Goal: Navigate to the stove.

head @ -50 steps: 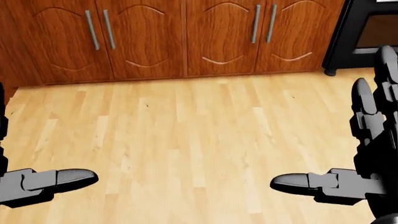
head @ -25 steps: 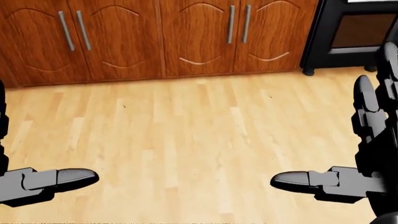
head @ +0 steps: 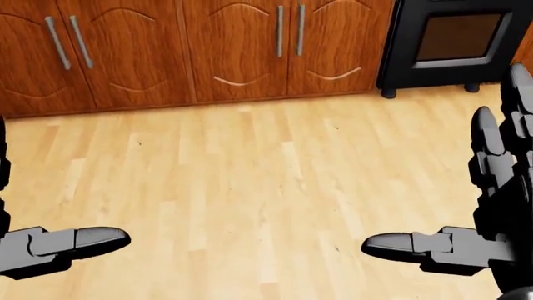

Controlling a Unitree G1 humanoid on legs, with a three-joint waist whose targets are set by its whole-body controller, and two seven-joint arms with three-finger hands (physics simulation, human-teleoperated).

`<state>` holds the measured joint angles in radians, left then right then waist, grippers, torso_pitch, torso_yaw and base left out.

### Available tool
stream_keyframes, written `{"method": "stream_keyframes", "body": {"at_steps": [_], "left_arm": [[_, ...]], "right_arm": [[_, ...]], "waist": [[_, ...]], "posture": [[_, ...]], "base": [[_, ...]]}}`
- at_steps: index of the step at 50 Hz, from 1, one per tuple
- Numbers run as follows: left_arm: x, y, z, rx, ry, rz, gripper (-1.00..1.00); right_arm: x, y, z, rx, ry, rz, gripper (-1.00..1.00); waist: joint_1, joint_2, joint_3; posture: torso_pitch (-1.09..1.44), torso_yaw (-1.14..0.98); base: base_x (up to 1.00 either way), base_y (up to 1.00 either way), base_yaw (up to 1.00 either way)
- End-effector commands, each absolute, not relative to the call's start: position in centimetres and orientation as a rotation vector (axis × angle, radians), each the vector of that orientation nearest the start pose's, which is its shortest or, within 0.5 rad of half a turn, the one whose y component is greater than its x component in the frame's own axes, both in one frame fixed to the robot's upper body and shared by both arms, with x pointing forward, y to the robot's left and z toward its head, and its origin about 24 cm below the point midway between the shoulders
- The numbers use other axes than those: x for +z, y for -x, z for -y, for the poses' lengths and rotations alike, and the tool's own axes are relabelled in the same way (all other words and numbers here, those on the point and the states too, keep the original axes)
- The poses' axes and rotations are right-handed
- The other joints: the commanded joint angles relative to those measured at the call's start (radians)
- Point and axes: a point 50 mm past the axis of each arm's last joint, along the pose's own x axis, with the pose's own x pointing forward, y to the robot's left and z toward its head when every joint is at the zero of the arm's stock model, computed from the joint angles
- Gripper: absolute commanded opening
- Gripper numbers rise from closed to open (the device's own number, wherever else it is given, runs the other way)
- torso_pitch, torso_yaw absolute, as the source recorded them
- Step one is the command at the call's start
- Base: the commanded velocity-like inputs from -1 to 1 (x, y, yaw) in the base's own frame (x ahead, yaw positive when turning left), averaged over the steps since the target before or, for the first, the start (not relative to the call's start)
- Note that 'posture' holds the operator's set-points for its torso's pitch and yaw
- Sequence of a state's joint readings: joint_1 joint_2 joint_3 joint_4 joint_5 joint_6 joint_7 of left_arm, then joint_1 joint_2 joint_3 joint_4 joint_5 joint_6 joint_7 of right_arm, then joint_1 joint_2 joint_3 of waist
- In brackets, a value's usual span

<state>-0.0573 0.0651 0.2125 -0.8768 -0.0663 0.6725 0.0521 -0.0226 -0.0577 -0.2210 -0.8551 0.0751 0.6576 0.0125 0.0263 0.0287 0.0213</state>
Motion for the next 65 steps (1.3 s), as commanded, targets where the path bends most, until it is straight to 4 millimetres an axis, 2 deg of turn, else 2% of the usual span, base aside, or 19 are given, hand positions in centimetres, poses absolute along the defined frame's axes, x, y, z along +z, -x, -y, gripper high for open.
{"method": "stream_keyframes", "body": {"at_steps": [1, 3, 5, 18, 19, 22, 26, 28, 30, 31, 40, 44, 45, 48, 52, 54, 56, 57, 65], "left_arm": [[19.73, -20.51, -18.70, 0.171, -0.027, 0.353, 1.00], [19.70, -20.57, -18.72, 0.171, -0.027, 0.353, 1.00], [19.73, -20.53, -18.69, 0.170, -0.027, 0.354, 1.00], [19.75, -20.59, -18.68, 0.170, -0.029, 0.353, 1.00], [19.70, -20.62, -18.69, 0.170, -0.029, 0.353, 1.00], [19.74, -20.52, -18.68, 0.172, -0.029, 0.353, 1.00], [19.71, -20.56, -18.69, 0.172, -0.028, 0.353, 1.00], [19.77, -20.51, -18.75, 0.175, -0.027, 0.353, 1.00], [19.74, -20.47, -18.72, 0.175, -0.027, 0.353, 1.00], [19.72, -20.50, -18.73, 0.174, -0.027, 0.353, 1.00], [19.61, -20.59, -18.67, 0.170, -0.029, 0.352, 1.00], [19.67, -20.56, -18.58, 0.168, -0.029, 0.351, 1.00], [19.67, -20.57, -18.57, 0.168, -0.030, 0.351, 1.00], [19.66, -20.56, -18.56, 0.167, -0.030, 0.350, 1.00], [19.65, -20.58, -18.55, 0.167, -0.030, 0.350, 1.00], [19.66, -20.57, -18.55, 0.168, -0.030, 0.350, 1.00], [19.69, -20.55, -18.58, 0.168, -0.030, 0.350, 1.00], [19.71, -20.53, -18.59, 0.169, -0.030, 0.350, 1.00], [19.63, -20.60, -18.68, 0.170, -0.030, 0.350, 1.00]], "right_arm": [[18.79, -20.50, 19.22, -0.152, 0.040, 0.310, 1.00], [18.89, -20.42, 19.19, -0.152, 0.040, 0.310, 1.00], [18.92, -20.43, 19.16, -0.151, 0.040, 0.310, 1.00], [18.82, -20.53, 19.14, -0.151, 0.041, 0.309, 1.00], [18.84, -20.51, 19.12, -0.150, 0.041, 0.309, 1.00], [18.83, -20.48, 19.16, -0.151, 0.041, 0.309, 1.00], [18.74, -20.50, 19.17, -0.151, 0.042, 0.306, 1.00], [18.77, -20.46, 19.13, -0.150, 0.042, 0.307, 1.00], [18.81, -20.44, 19.12, -0.150, 0.041, 0.309, 1.00], [18.66, -20.48, 19.33, -0.155, 0.040, 0.306, 1.00], [18.74, -20.53, 19.11, -0.151, 0.042, 0.306, 1.00], [18.69, -20.64, 19.14, -0.150, 0.042, 0.306, 1.00], [18.77, -20.62, 19.11, -0.149, 0.043, 0.307, 1.00], [18.82, -20.59, 19.10, -0.148, 0.042, 0.308, 1.00], [18.86, -20.55, 19.11, -0.148, 0.041, 0.310, 1.00], [18.82, -20.57, 19.14, -0.149, 0.040, 0.310, 1.00], [18.78, -20.55, 19.14, -0.148, 0.041, 0.310, 1.00], [18.79, -20.53, 19.13, -0.149, 0.041, 0.310, 1.00], [18.55, -20.65, 19.03, -0.148, 0.045, 0.301, 1.00]], "waist": [[-0.002, 0.001, -0.004], [0.000, -0.031, 0.002], [-0.006, -0.112, -0.020], [-0.005, 0.053, 0.009], [0.007, 0.018, 0.013], [-0.004, 0.034, -0.007], [-0.002, -0.004, 0.000], [-0.001, -0.043, 0.000], [-0.009, -0.133, -0.024], [-0.015, -0.081, -0.005], [-0.007, -0.012, 0.017], [-0.006, 0.050, 0.008], [0.006, 0.016, 0.010], [-0.004, 0.033, -0.008], [-0.002, -0.005, 0.000], [-0.001, -0.047, -0.001], [-0.012, -0.139, -0.026], [-0.014, -0.077, -0.004], [-0.016, -0.048, 0.007]], "posture": [[0.00, 0.00], [0.00, 0.00], [0.00, 0.00], [0.00, 0.00], [0.00, 0.00], [0.00, 0.00], [0.00, 0.00], [0.00, 0.00], [0.00, 0.00], [0.00, 0.00], [0.00, 0.00], [0.00, 0.00], [0.00, 0.00], [0.00, 0.00], [0.00, 0.00], [0.00, 0.00], [0.00, 0.00], [0.00, 0.00], [0.00, 0.00]], "base": [[0.00, -0.37, 0.00], [0.00, -0.36, 0.00], [0.00, -0.36, 0.00], [0.00, -0.35, 0.00], [0.00, -0.36, 0.00], [0.00, -0.36, 0.00], [0.00, -0.36, 0.00], [0.00, -0.35, 0.00], [0.00, -0.36, 0.00], [0.00, -0.35, 0.00], [0.00, -0.36, 0.00], [0.00, -0.36, 0.00], [0.00, -0.36, 0.00], [0.00, -0.36, 0.00], [0.00, -0.35, 0.00], [0.00, -0.34, 0.00], [0.00, -0.34, 0.00], [0.00, -0.34, 0.00], [0.00, -0.22, 0.00]]}}
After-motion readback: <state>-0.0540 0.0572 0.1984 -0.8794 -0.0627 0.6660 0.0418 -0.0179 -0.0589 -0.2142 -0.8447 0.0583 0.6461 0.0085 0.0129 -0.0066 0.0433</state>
